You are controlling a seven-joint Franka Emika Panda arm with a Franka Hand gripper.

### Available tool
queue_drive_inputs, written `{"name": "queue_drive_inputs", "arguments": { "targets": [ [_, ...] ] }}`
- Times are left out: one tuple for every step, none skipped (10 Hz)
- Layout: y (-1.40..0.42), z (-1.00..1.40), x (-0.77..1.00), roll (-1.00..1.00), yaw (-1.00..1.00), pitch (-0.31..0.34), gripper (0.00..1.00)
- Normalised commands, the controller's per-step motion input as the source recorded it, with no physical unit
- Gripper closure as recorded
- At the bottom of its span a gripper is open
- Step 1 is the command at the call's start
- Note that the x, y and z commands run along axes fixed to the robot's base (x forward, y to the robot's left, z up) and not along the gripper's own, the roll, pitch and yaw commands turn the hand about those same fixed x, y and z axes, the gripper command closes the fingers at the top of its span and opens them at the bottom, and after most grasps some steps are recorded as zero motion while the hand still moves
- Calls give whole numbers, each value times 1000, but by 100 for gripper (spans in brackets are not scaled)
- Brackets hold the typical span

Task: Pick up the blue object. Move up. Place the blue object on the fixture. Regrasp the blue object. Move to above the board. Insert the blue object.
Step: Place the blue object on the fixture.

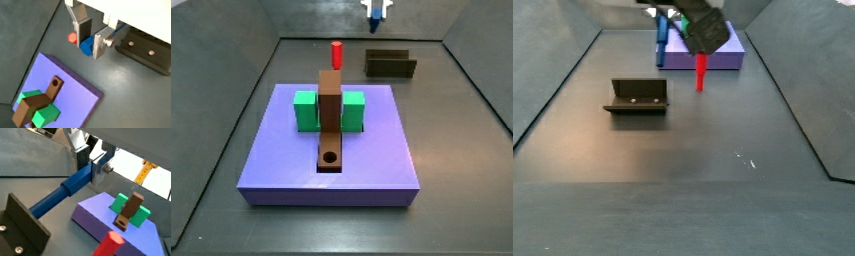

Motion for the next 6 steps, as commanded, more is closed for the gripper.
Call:
{"name": "queue_drive_inputs", "arguments": {
  "targets": [
    [0,-240,960,77,-226,0,100],
    [0,-254,943,160,-209,0,100],
    [94,-406,686,0,-89,0,100],
    [194,-543,523,0,0,0,100],
    [203,-551,517,0,0,0,100],
    [194,-506,440,0,0,0,100]
  ]
}}
